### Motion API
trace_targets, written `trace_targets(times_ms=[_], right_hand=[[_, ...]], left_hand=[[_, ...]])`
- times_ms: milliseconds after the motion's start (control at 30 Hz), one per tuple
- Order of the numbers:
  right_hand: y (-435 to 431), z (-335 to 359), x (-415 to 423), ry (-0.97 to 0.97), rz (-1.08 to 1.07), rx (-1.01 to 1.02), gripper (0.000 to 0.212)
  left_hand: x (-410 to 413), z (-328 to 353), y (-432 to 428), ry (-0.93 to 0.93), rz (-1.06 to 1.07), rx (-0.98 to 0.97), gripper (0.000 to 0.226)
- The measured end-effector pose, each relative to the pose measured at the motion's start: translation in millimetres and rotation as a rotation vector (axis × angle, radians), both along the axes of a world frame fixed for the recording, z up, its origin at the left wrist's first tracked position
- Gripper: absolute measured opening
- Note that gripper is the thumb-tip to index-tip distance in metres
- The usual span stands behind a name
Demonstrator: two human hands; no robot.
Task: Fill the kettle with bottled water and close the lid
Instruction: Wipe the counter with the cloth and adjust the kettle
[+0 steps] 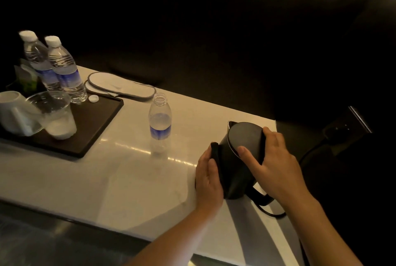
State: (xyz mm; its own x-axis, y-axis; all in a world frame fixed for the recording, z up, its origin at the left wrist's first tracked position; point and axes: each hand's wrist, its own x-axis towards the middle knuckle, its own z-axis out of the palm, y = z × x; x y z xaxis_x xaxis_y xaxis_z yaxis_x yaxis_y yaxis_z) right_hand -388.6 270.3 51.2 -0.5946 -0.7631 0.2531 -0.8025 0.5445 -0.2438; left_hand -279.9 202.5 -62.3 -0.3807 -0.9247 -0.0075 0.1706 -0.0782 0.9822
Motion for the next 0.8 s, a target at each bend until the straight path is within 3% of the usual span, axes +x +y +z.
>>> trace_targets(times_ms=[167,300,400,500,600,667,800], right_hand=[[0,-1,1,0.037,-0.038,-0.014,0.095],[0,-3,0,0.063,-0.032,-0.011,0.090],[0,-3,-1,0.053,-0.013,-0.021,0.089],[0,-5,-2,0.037,0.002,-0.034,0.090],[1,-6,-4,0.016,-0.002,-0.036,0.089],[3,-5,-7,-0.015,0.005,-0.042,0.085],[4,1,-18,-0.072,0.094,-0.057,0.071]], left_hand=[[-15,25,1,0.000,0.077,0.197,0.063],[-19,40,26,-0.075,0.137,-0.106,0.052],[-15,28,21,-0.106,0.133,-0.186,0.049],[-12,12,-3,-0.028,0.062,0.004,0.045],[-14,16,-24,-0.068,-0.053,0.270,0.031],[-18,27,-22,-0.095,-0.057,0.341,0.032],[-24,45,5,-0.061,0.074,-0.002,0.059]])
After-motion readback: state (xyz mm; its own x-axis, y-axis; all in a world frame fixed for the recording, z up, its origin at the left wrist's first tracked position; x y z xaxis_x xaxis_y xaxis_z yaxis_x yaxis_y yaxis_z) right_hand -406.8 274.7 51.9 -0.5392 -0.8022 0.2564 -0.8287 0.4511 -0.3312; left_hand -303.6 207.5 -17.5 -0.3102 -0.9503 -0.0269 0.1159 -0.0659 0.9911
